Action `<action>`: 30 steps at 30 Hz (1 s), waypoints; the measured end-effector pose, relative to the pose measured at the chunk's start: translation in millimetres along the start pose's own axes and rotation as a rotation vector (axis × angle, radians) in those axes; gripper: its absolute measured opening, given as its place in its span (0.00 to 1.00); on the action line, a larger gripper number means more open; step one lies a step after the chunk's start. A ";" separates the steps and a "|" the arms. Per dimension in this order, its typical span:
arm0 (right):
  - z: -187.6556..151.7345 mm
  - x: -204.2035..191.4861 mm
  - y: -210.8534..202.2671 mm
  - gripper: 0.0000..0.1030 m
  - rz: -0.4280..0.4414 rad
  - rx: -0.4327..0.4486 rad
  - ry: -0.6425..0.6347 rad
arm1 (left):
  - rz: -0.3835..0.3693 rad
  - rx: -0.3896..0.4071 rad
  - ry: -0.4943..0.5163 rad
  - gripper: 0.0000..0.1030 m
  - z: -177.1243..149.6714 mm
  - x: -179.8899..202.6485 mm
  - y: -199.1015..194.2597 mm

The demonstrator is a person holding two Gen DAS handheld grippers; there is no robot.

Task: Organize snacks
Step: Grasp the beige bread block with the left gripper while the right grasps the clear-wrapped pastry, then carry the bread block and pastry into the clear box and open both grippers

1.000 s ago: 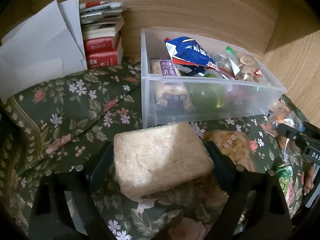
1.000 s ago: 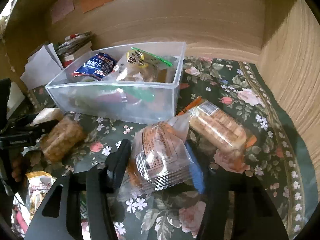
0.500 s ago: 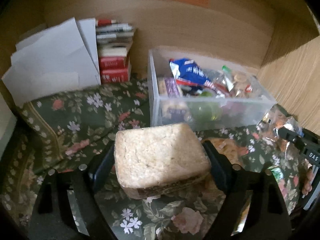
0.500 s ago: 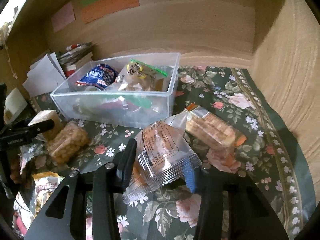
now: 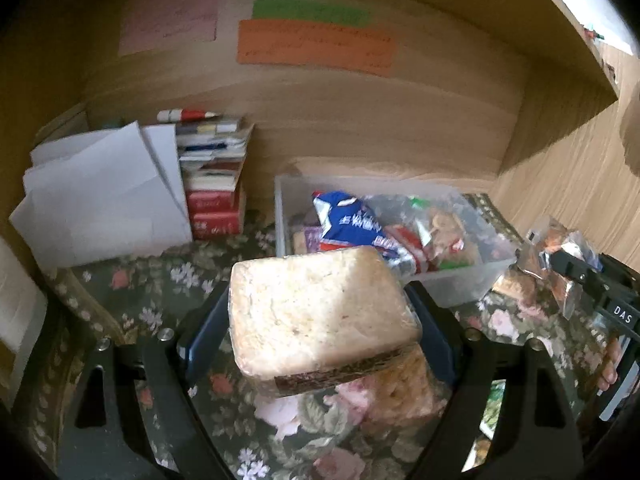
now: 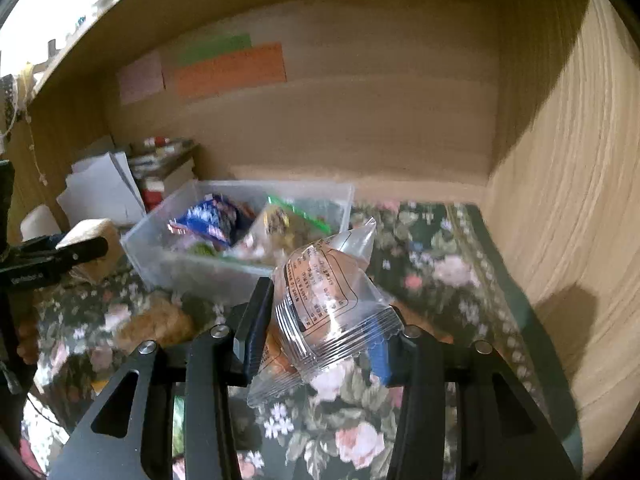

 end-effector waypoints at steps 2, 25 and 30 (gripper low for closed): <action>9.3 -2.8 -1.4 0.38 0.001 0.025 -0.011 | -0.003 0.006 0.006 0.83 6.8 2.8 1.2; 77.1 -60.4 61.6 0.38 0.071 0.005 -0.142 | -0.019 -0.034 0.053 0.83 54.1 13.7 61.1; 80.1 -70.7 82.8 0.39 0.074 -0.039 -0.168 | -0.032 -0.058 0.046 0.84 57.3 12.4 70.1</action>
Point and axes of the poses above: each gripper's, at about its wrist camera, not at the fingertips, and y roughly the way its jaws point, x to its right, z to its top, the point moved 4 cm from there along y, roughly the way its jaws point, and after that the axes turned 8 degrees about -x, right-handed, at the moved point
